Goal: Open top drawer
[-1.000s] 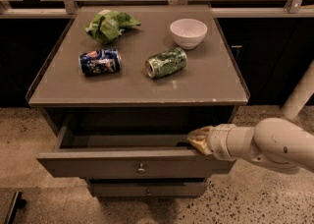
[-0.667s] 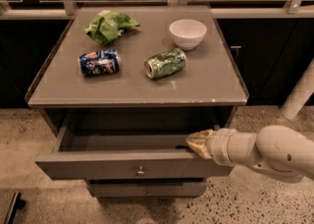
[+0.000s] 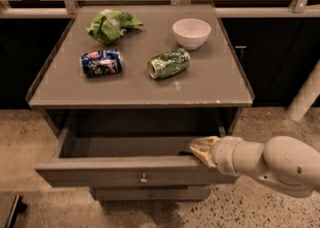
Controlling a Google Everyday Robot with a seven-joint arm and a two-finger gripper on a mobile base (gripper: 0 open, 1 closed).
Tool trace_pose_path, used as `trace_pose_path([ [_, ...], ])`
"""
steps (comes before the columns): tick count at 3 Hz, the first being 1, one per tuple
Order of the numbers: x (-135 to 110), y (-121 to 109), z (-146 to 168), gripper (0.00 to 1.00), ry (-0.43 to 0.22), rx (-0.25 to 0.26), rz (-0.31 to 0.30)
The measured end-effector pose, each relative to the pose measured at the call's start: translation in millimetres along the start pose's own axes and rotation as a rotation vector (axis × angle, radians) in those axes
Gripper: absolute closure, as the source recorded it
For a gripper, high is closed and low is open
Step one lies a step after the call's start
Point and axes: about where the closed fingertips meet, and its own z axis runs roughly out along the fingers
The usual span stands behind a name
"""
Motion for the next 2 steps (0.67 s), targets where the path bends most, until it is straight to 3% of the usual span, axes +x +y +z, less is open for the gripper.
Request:
trace_pose_path([
  [2, 2.5, 12.4, -4.1, 1.0, -0.031, 0.01, 0.024],
])
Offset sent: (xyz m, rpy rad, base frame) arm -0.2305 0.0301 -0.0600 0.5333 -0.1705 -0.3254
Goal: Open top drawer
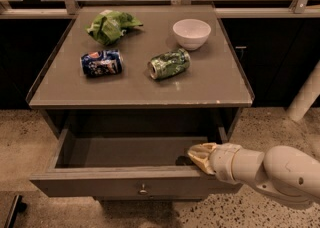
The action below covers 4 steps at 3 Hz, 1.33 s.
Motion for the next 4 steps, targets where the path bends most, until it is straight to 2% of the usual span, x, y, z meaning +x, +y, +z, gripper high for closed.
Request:
trace_pose_path([
  [1, 5.7, 12.3, -0.7, 1.0, 0.007, -0.009, 0.01],
  [2, 0.1, 21.0, -5.3, 1.0, 0.014, 0.015, -0.019],
  [3, -30.8, 16.7, -17.3, 1.0, 0.042, 0.081, -0.11],
  [4, -70.7, 15.6, -33.8, 0.82, 0.102, 0.153, -0.237],
])
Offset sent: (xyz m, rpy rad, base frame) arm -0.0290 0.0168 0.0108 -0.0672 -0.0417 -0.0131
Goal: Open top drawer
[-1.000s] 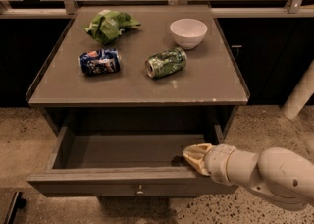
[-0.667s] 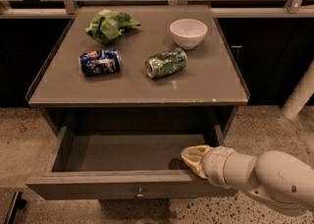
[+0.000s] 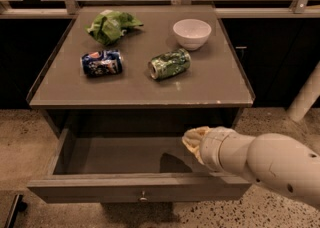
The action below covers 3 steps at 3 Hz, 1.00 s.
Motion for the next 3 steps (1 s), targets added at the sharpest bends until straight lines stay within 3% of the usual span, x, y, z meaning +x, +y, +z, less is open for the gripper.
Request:
trace_pose_path([
  [1, -44.1, 3.1, -5.4, 0.58, -0.019, 0.013, -0.075],
  [3, -44.5, 3.3, -5.5, 0.13, -0.019, 0.013, -0.076],
])
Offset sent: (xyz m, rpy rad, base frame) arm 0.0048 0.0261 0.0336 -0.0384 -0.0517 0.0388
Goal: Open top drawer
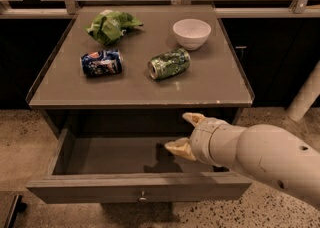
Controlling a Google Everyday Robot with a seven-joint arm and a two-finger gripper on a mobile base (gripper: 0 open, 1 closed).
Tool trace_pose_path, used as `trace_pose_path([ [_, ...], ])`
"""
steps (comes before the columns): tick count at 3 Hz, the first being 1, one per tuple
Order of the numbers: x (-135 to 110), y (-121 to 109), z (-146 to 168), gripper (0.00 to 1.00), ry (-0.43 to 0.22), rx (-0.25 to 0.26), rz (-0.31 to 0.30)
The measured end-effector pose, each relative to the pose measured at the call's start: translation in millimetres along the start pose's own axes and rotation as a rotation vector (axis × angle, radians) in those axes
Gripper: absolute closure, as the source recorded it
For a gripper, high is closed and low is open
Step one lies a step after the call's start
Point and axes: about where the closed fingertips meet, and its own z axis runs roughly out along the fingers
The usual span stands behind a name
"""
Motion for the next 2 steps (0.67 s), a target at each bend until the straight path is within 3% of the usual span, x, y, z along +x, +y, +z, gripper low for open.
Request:
trace_pose_path([
  [1, 0.0, 0.0, 0.0, 0.0, 0.0, 0.0, 0.0],
  [2, 0.0, 0.0, 0.0, 0.0, 0.0, 0.0, 0.0],
])
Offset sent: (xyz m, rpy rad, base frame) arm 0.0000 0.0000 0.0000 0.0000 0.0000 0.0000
